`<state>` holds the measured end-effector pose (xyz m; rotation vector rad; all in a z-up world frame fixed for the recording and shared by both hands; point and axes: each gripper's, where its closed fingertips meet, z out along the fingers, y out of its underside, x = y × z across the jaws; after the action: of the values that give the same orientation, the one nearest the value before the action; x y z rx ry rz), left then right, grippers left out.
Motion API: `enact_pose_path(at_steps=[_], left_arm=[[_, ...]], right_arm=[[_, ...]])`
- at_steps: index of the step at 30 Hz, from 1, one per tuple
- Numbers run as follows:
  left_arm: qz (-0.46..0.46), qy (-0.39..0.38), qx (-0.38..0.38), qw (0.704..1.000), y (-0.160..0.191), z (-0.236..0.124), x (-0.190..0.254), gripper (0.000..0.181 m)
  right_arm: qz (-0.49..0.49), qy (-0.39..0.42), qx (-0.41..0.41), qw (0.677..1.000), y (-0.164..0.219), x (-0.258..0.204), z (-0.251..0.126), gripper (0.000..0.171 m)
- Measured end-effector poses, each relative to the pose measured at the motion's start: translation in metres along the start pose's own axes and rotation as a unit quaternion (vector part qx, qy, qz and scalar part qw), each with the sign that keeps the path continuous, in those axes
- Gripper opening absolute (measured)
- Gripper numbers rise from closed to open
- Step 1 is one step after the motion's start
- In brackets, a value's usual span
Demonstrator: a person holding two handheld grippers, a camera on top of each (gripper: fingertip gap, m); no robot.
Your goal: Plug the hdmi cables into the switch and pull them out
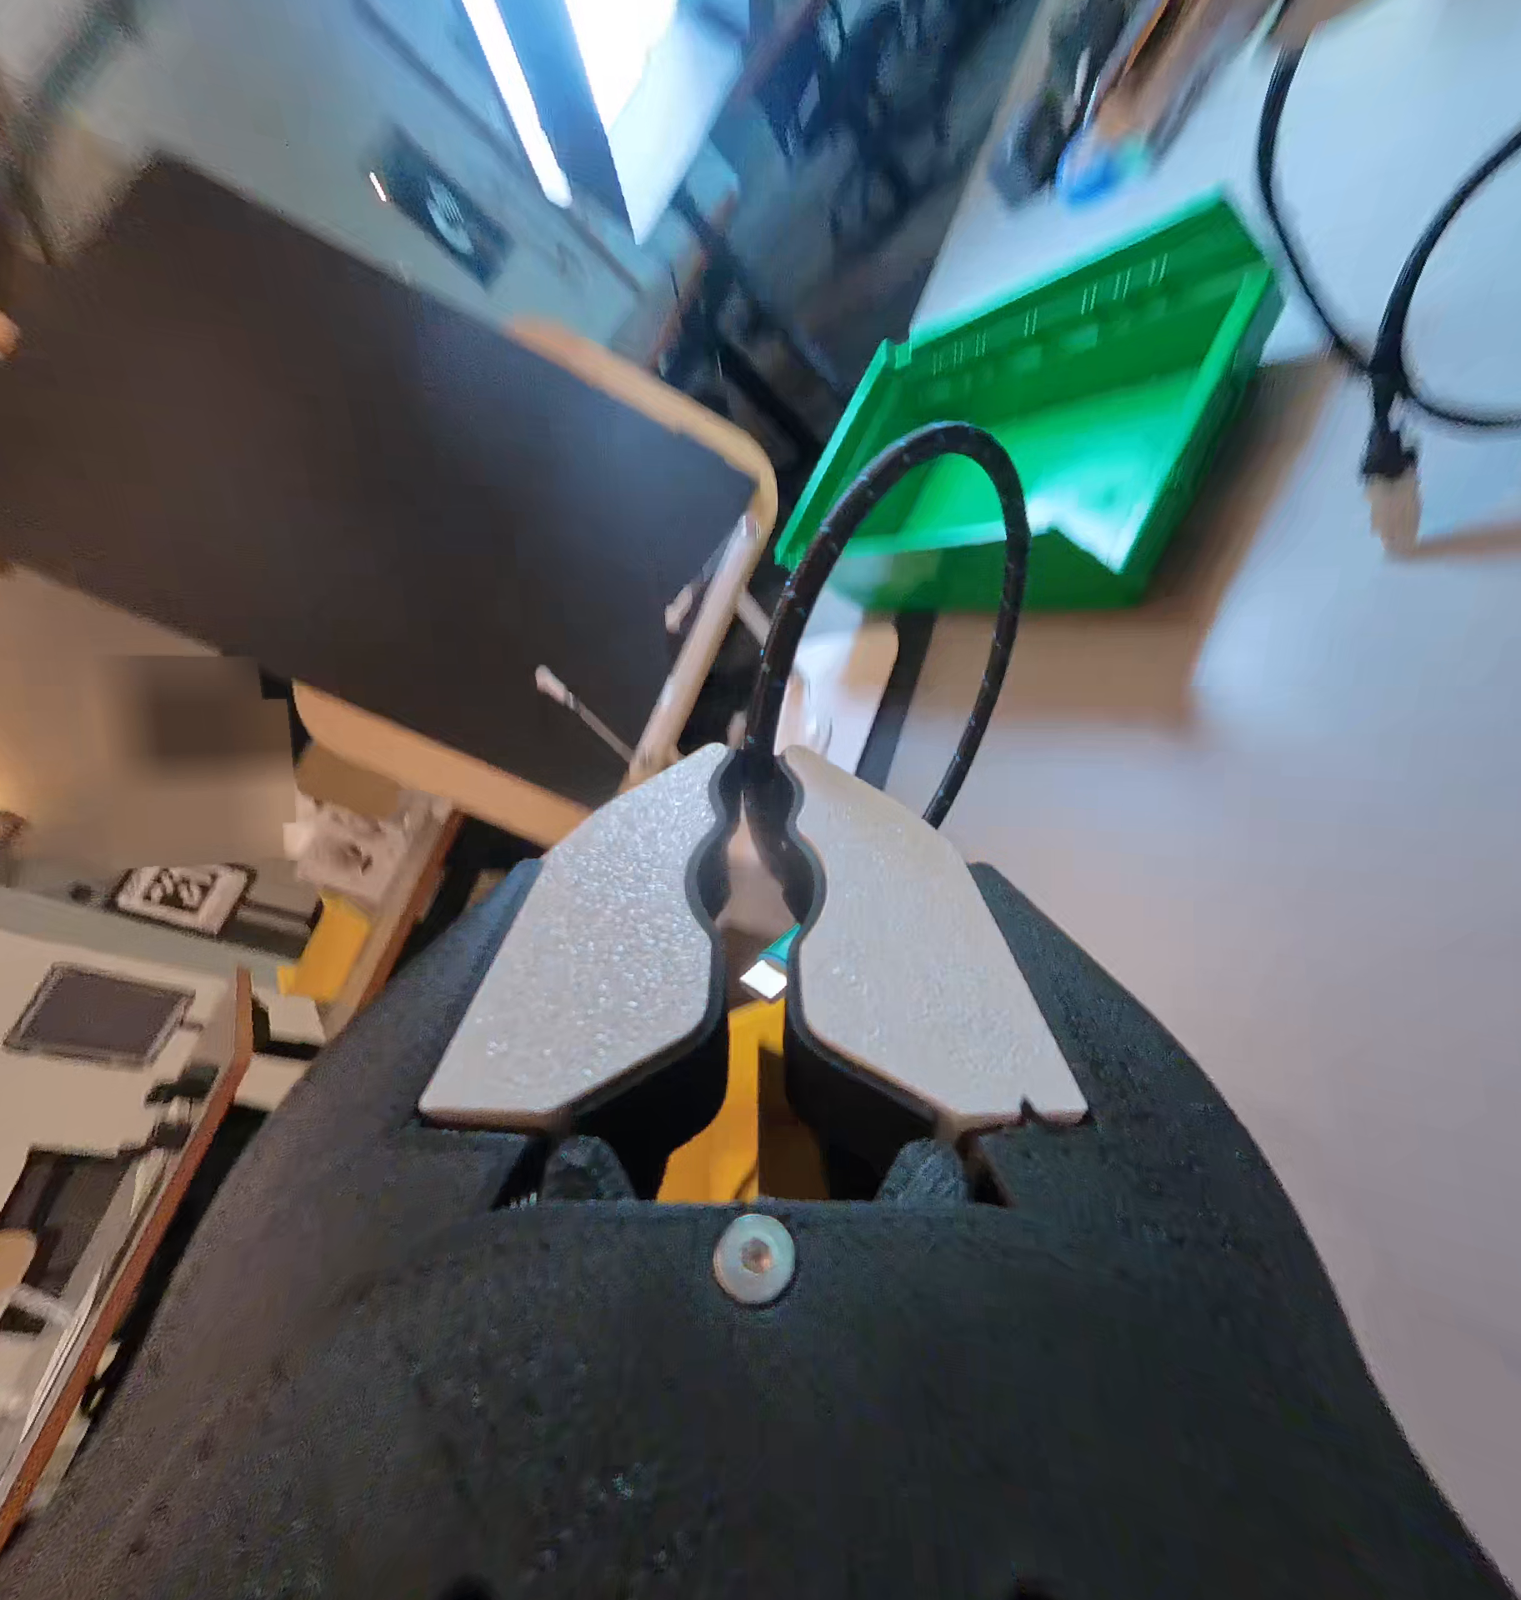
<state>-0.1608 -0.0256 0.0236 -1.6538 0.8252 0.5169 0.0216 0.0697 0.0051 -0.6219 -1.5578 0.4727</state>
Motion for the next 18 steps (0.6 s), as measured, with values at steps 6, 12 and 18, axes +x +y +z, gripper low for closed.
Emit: enact_pose_path(at_steps=[6, 12, 18], left_arm=[[-0.087, 0.081, 0.185, 0.976, -0.076, 0.028, 0.053, 0.006], [-0.245, 0.239, 0.227, 0.912, -0.068, 0.076, 0.119, 0.006], [-0.351, 0.279, 0.063, 0.891, 0.001, 0.135, 0.169, 0.007]], right_arm=[[0.034, 0.020, 0.016, 0.999, 0.002, 0.023, -0.022, 0.023], [0.089, 0.042, 0.058, 0.993, 0.007, 0.050, -0.043, 0.023], [0.095, 0.029, 0.049, 0.994, 0.013, 0.042, -0.030, 0.023]])
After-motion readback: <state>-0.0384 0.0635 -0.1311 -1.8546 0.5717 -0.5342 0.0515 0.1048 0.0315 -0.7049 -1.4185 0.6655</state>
